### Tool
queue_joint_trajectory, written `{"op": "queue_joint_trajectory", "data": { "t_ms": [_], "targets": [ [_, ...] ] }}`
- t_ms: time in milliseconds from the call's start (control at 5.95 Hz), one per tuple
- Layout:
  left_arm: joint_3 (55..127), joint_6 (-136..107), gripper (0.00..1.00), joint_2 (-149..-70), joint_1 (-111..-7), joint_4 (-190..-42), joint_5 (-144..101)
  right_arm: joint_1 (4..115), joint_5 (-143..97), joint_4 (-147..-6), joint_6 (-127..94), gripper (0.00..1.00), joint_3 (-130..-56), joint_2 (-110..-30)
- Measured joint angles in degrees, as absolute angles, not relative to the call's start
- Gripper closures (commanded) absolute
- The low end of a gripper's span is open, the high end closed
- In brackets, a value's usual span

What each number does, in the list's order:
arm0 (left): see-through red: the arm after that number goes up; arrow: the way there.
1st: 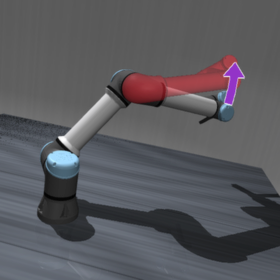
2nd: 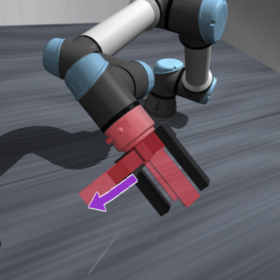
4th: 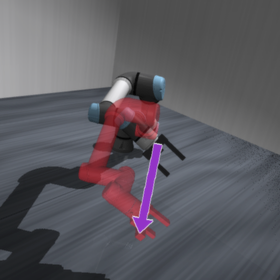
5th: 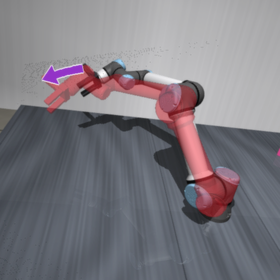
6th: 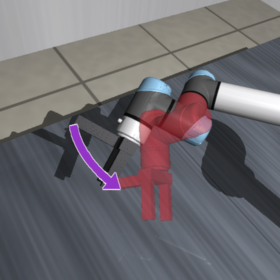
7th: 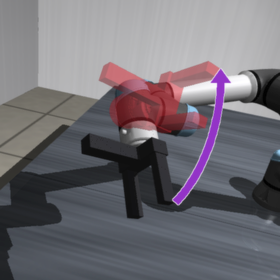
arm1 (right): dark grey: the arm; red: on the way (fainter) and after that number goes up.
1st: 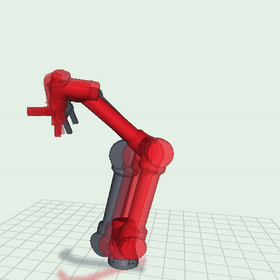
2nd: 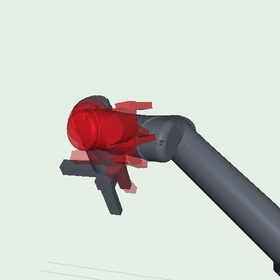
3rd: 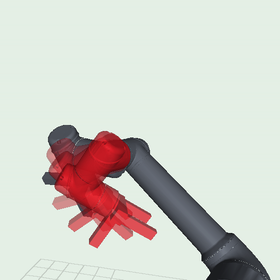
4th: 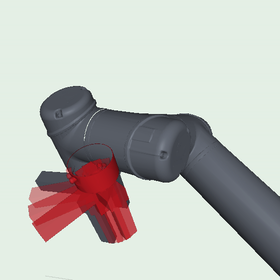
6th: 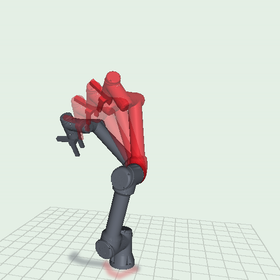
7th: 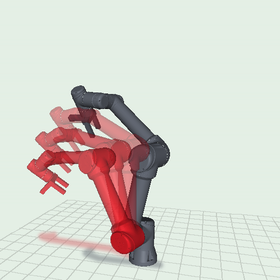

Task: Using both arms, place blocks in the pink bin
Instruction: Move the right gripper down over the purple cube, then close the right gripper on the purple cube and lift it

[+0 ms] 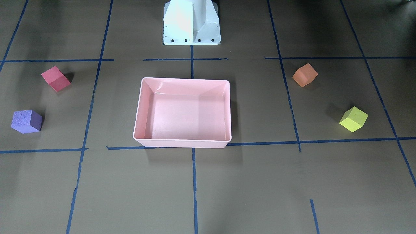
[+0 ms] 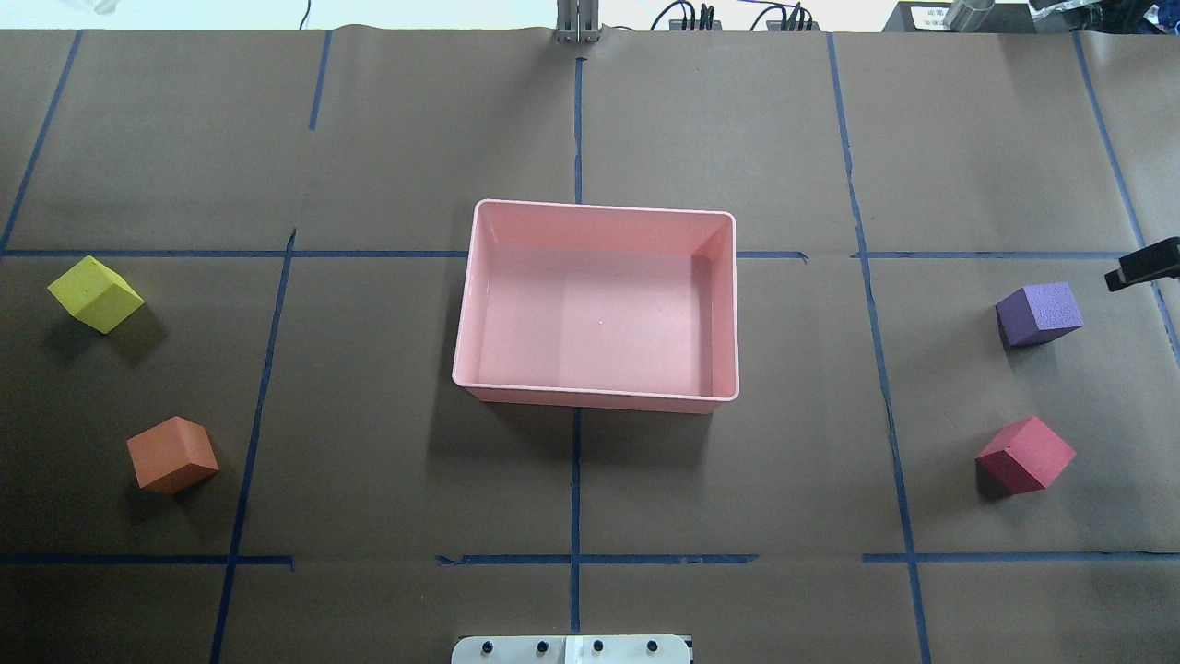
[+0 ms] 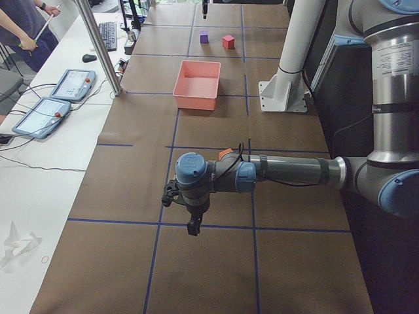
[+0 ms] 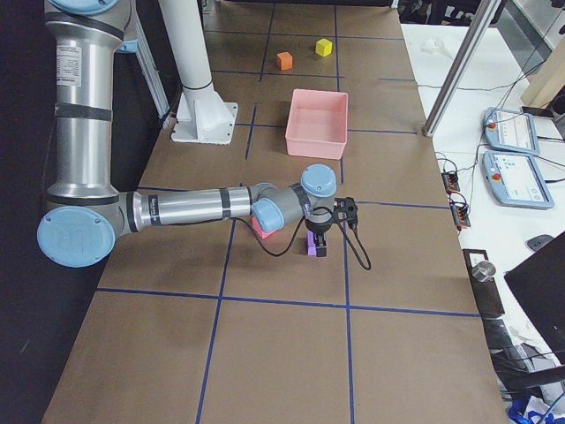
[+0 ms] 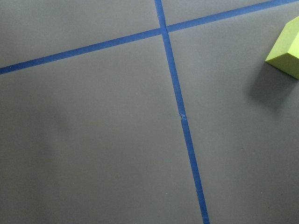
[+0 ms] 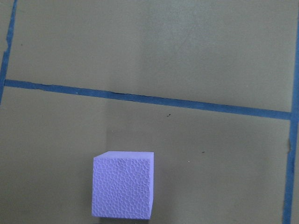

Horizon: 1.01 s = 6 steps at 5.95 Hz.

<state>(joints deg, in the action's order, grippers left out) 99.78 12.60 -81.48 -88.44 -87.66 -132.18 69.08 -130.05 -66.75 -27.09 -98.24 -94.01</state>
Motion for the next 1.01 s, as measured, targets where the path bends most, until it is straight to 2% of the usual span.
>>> {"op": "queue_joint_trajectory", "data": {
  "t_ms": [336, 1008],
  "targets": [
    [99.83, 12.59, 0.0, -81.48, -88.45, -87.61, -132.19, 63.92, -126.25, -61.65, -30.28, 0.0, -94.72, -93.65],
    [99.84, 12.64, 0.0, -81.39, -88.44, -87.42, -132.19, 61.58, -125.82, -59.3, -30.57, 0.0, -91.51, -91.17]
  ]
}}
